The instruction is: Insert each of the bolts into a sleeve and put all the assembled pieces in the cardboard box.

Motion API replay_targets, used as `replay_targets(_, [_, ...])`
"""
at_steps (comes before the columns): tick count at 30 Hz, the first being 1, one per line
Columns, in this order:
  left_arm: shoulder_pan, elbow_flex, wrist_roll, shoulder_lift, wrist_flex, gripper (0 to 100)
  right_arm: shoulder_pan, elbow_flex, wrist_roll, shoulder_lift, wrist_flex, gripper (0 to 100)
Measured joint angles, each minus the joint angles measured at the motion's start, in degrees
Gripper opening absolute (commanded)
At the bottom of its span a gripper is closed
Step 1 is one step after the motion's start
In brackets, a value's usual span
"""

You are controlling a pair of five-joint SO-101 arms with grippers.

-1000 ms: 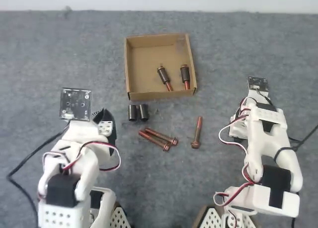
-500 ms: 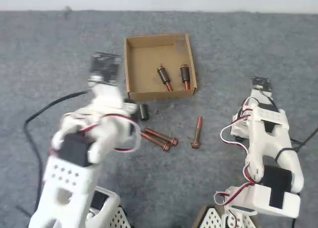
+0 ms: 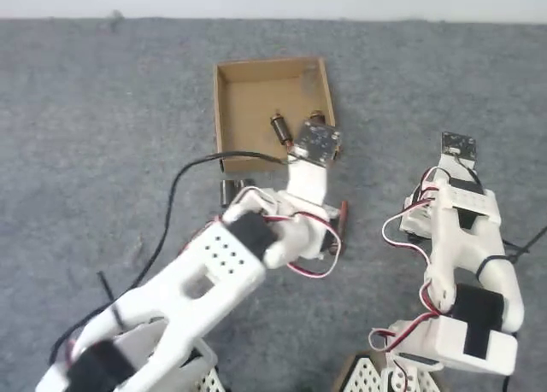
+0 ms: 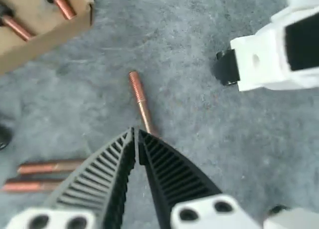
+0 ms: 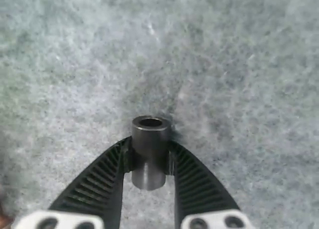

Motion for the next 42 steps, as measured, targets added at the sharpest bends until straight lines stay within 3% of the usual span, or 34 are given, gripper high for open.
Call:
replay_targets(7, [1.7, 2.1, 0.4, 8.8, -12.7, 3, 0.0, 0.0, 0.0, 0.0, 0.0, 0.6])
replay_targets(13, [2.5, 2.1, 5.5, 14.8, -15.5, 23, 0.0, 0.0, 0.0, 0.0, 0.0, 0.6])
replay_targets(24, [2.5, 1.8, 6.5, 25.3, -15.6, 15, 0.0, 0.0, 0.0, 0.0, 0.0, 0.6])
replay_targets(33, [2.5, -9.2, 6.2, 35.1, -5.1, 15, 0.0, 0.0, 0.0, 0.0, 0.0, 0.6])
replay_targets(42, [0.2, -16.9, -7.3, 38.9, 3.9, 10, 0.0, 0.0, 0.0, 0.0, 0.0, 0.6])
